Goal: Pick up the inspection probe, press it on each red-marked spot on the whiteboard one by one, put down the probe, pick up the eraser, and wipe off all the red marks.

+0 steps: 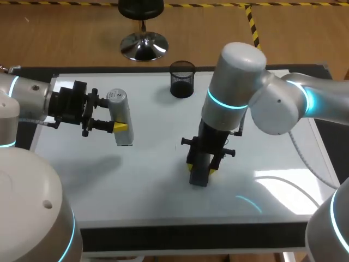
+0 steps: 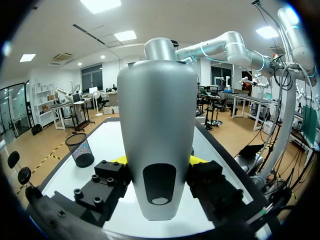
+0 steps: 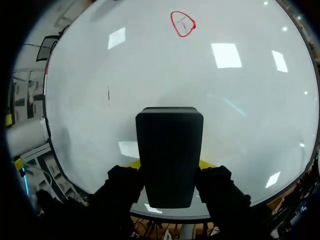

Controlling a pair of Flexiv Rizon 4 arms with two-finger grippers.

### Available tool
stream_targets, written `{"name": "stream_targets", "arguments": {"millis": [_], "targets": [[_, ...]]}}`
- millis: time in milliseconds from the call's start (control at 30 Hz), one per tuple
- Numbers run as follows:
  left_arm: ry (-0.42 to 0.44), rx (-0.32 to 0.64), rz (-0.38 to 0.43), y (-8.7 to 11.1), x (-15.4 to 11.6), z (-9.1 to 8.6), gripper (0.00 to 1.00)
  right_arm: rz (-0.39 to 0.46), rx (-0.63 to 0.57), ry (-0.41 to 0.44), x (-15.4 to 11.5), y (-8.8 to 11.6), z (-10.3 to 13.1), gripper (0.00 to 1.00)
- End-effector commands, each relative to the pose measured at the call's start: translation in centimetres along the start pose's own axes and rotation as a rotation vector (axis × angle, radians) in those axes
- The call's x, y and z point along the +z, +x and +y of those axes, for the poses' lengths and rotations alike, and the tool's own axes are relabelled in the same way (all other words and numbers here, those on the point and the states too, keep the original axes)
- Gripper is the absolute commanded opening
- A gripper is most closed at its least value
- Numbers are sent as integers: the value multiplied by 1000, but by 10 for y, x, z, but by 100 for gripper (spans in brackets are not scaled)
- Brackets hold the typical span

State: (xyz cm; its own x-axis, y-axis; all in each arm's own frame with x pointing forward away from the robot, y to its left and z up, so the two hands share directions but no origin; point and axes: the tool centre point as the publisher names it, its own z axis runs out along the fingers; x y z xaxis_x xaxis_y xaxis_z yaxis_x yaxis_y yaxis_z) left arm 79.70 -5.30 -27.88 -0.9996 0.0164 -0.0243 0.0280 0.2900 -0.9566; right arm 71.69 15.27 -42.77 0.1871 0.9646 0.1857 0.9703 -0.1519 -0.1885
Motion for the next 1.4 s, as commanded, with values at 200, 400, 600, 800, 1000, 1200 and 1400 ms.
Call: {"name": "stream_targets", "arguments": {"millis": [200, 400, 600, 800, 1000, 1200, 1400], "targets": [[1, 1, 1, -1, 0, 0, 0, 9, 65, 30, 13, -71, 6, 0], [1, 1, 1, -1, 0, 0, 0, -15, 79, -2, -10, -75, 2, 0], [1, 1, 1, -1, 0, 0, 0, -81, 46, -59, -37, -50, 1, 0], [1, 1, 1, -1, 0, 0, 0, -107, -10, -60, -40, -27, 9, 0], [1, 1, 1, -1, 0, 0, 0, -105, -53, -55, -31, -10, 18, 0], [1, 1, 1, -1, 0, 0, 0, -94, -92, -54, -19, 7, 19, 0], [1, 1, 1, -1, 0, 0, 0, -90, -131, -49, -8, 23, 17, 0]]}}
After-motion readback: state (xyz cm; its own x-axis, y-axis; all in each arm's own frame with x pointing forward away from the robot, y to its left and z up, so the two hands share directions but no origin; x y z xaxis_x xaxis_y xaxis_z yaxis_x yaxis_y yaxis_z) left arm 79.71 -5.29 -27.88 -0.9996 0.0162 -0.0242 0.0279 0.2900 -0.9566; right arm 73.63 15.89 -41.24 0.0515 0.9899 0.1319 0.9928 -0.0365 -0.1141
